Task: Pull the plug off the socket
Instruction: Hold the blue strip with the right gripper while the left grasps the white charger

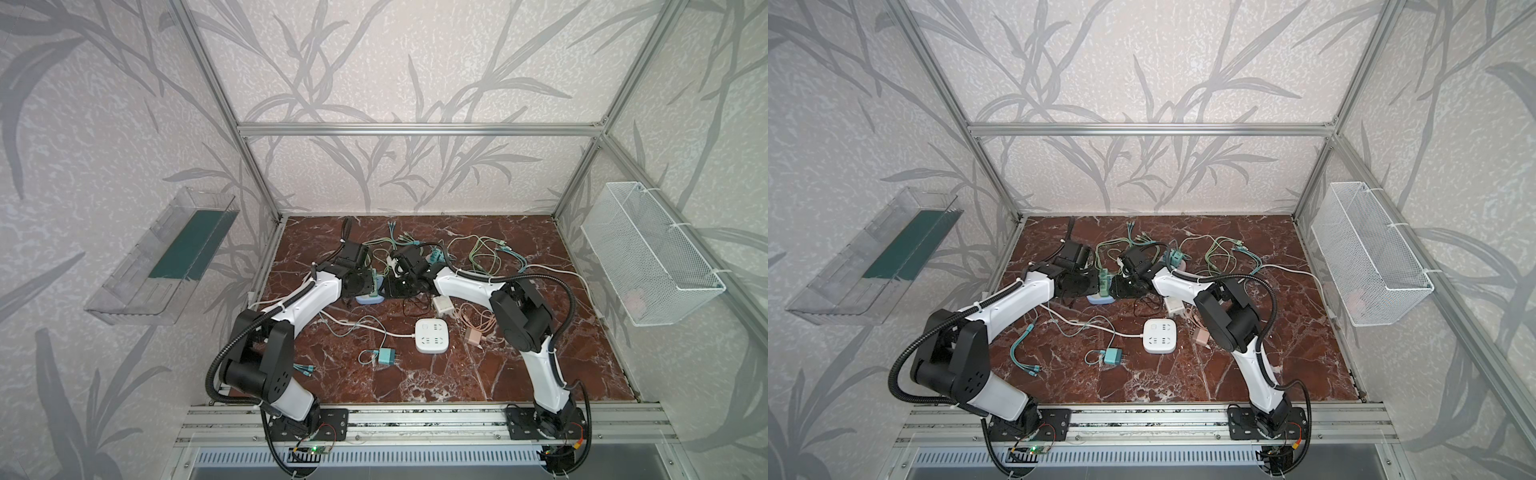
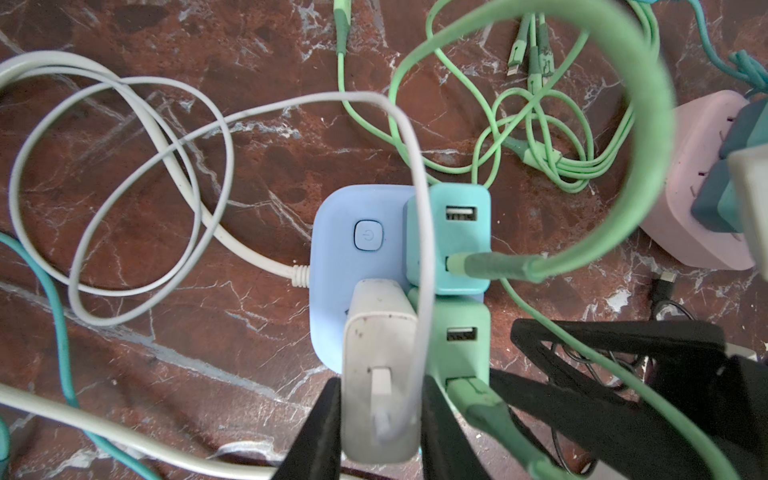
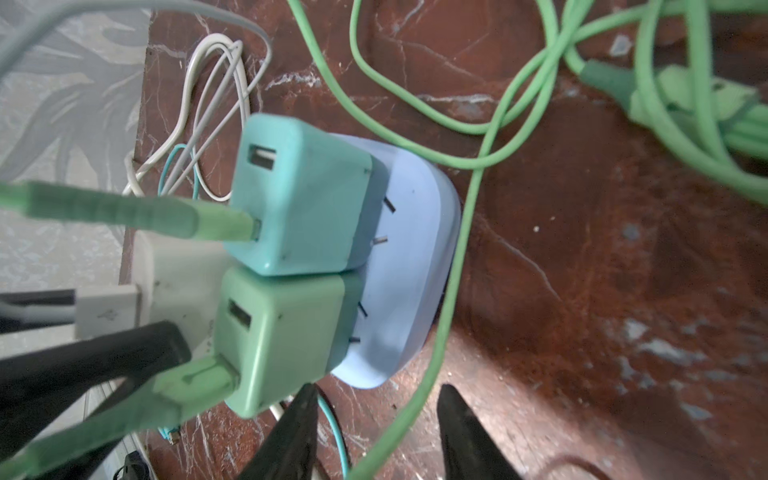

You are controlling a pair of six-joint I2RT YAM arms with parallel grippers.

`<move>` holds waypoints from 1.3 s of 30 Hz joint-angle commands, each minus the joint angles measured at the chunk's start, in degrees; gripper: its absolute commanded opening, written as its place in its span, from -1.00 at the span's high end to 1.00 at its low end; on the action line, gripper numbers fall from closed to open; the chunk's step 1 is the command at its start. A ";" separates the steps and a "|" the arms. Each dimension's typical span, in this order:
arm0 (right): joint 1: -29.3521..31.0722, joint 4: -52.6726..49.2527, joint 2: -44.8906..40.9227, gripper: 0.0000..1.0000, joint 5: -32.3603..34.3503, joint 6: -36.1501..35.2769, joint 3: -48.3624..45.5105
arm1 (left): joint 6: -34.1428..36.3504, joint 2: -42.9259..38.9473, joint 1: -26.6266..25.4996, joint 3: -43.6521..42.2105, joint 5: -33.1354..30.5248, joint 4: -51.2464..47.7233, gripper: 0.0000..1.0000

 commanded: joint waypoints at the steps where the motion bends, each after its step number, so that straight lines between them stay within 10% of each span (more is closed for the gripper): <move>1: -0.40 -0.90 1.12 0.04 0.48 0.42 1.75 | 1.61 -0.65 -0.53 -0.34 2.29 -0.01 0.39; 39: -1.12 -11.30 3.77 0.34 1.93 -6.35 3.30 | 3.13 -3.90 -3.69 -0.57 7.39 -0.50 0.42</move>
